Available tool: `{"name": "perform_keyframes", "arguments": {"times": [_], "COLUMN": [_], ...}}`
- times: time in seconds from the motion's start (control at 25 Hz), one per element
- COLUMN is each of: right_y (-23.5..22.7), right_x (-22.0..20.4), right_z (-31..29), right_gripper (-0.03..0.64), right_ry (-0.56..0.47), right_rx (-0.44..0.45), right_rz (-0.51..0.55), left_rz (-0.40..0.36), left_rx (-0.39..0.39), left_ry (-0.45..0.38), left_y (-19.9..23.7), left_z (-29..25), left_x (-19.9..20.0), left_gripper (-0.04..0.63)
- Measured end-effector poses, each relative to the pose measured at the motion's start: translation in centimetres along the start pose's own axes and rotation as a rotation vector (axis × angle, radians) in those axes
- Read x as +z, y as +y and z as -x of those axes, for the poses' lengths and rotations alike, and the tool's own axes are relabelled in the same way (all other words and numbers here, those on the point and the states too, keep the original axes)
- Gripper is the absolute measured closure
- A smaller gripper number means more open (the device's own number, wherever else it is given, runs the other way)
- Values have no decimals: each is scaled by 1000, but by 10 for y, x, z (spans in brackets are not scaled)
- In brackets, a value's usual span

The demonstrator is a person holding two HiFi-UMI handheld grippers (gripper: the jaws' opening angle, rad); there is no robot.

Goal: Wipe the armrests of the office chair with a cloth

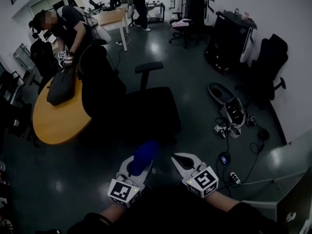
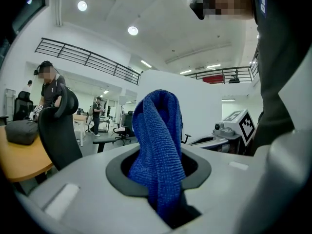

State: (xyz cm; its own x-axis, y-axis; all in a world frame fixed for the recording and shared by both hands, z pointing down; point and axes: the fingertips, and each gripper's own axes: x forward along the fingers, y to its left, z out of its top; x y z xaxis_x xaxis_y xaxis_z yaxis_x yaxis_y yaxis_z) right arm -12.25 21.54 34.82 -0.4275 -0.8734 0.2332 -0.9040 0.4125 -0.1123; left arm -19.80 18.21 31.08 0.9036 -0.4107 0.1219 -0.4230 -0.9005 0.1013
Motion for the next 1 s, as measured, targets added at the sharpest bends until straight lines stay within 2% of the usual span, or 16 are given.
{"name": "perform_keyframes", "arguments": {"times": [0.32,1.0], "right_y": [1,17], "right_x": [-3,-1], "right_z": [7,12], "right_gripper": [614,614], "right_ry": [1,10], "right_rx": [-12,21], "right_rz": [3,20], "left_rz": [-21,-35], "left_rx": [-61,-60], "left_ry": [-4,11], "left_y": [-19,-31], "left_z": [-8,7], "left_x": [-2,-10], "left_gripper": [466,466]}}
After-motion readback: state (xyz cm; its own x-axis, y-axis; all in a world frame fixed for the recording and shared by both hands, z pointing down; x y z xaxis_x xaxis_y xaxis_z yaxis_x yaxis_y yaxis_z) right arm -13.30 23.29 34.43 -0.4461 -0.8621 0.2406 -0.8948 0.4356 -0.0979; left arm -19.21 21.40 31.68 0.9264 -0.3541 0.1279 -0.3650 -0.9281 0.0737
